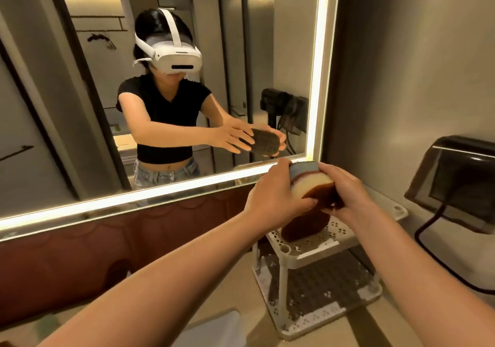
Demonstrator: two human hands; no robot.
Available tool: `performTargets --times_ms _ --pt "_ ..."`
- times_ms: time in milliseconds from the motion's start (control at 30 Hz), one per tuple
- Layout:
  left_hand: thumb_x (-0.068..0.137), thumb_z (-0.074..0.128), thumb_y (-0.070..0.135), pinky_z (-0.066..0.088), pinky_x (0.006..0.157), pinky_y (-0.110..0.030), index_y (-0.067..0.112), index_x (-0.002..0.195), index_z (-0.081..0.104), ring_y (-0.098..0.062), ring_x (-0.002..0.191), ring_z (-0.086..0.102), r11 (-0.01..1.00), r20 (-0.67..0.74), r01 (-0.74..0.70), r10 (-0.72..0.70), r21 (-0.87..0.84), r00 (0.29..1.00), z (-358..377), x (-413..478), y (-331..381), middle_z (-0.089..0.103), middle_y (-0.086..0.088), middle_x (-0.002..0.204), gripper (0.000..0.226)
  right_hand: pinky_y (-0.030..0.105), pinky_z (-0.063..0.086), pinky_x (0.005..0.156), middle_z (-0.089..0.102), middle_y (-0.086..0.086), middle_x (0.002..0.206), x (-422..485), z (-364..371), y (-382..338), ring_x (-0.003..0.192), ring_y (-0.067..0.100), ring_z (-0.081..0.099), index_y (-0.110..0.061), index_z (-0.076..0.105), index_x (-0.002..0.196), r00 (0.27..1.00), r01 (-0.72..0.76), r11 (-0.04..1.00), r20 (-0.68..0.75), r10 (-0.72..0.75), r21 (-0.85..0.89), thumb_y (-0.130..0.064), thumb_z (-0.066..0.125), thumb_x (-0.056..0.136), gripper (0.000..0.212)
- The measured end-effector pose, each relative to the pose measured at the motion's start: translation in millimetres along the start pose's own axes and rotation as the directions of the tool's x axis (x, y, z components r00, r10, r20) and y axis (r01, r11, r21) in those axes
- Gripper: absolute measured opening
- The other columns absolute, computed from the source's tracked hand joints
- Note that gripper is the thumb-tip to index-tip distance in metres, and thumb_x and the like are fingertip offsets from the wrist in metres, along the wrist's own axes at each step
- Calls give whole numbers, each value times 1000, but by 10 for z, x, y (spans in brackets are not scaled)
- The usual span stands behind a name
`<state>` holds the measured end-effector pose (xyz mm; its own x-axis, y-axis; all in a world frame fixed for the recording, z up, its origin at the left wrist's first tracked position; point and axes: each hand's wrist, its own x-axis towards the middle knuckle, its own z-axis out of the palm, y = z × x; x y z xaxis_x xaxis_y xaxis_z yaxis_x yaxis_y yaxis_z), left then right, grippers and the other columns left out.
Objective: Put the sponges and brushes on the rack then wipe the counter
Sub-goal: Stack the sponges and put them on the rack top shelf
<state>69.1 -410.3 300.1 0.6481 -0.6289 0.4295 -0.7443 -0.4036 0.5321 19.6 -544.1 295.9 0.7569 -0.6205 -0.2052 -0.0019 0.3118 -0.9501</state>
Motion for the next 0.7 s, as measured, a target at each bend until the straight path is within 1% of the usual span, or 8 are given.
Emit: performTargets --times_ms 33,100,233,300,367,433,533,700 --pt "70 75 41 52 86 -33 19 125 38 -16 102 56 1000 9 -7 7 -1 1000 84 42 7 55 1 116 70 36 52 65 59 7 93 44 -56 3 84 22 57 -24 61 86 1000 16 1000 -23 -16 1 -28 63 86 4" --pt "71 75 42 50 91 -36 19 128 36 -16 106 54 1000 43 -19 20 -25 999 258 136 24 53 0 120 73 33 50 60 57 6 90 145 -183 6 82 21 56 -25 60 83 996 50 999 -73 -49 7 -25 61 87 5" --pt "74 68 51 35 106 -39 21 137 28 -17 122 40 999 50 -45 45 4 998 530 257 -3 40 0 135 81 32 52 61 56 5 92 381 -385 43 83 22 57 -21 59 95 977 85 995 -201 -74 49 -24 62 86 10" --pt "78 60 58 21 114 -43 22 143 20 -20 136 26 992 72 -27 18 125 997 611 252 -93 29 0 147 85 38 56 72 56 6 98 473 -436 65 89 25 58 -23 58 90 958 87 993 -279 -61 84 -23 64 85 8" --pt "82 48 63 5 118 -48 22 148 10 -23 145 4 958 177 15 -68 286 982 699 221 -217 10 -2 157 86 44 55 83 58 9 106 584 -499 90 96 28 59 -24 59 89 935 102 989 -349 -61 103 -22 66 83 9" --pt "87 39 63 -4 117 -49 25 149 6 -24 146 -8 921 247 35 -141 389 959 768 182 -341 -1 -2 159 81 41 54 83 59 10 108 681 -556 116 97 28 59 -23 60 94 915 113 990 -396 -72 82 -23 67 82 14" --pt "92 33 58 -1 117 -47 27 150 4 -24 146 -8 912 257 40 -156 408 954 809 144 -430 0 -3 160 72 39 52 82 56 7 106 781 -620 153 96 27 55 -24 56 94 899 118 993 -426 -103 7 -25 67 81 17" --pt "93 34 56 1 119 -44 25 150 4 -24 146 -9 920 232 42 -142 389 962 847 117 -445 0 -4 160 71 39 51 79 57 8 105 882 -696 176 95 28 56 -22 59 97 910 85 994 -402 -105 -66 -25 66 82 16"
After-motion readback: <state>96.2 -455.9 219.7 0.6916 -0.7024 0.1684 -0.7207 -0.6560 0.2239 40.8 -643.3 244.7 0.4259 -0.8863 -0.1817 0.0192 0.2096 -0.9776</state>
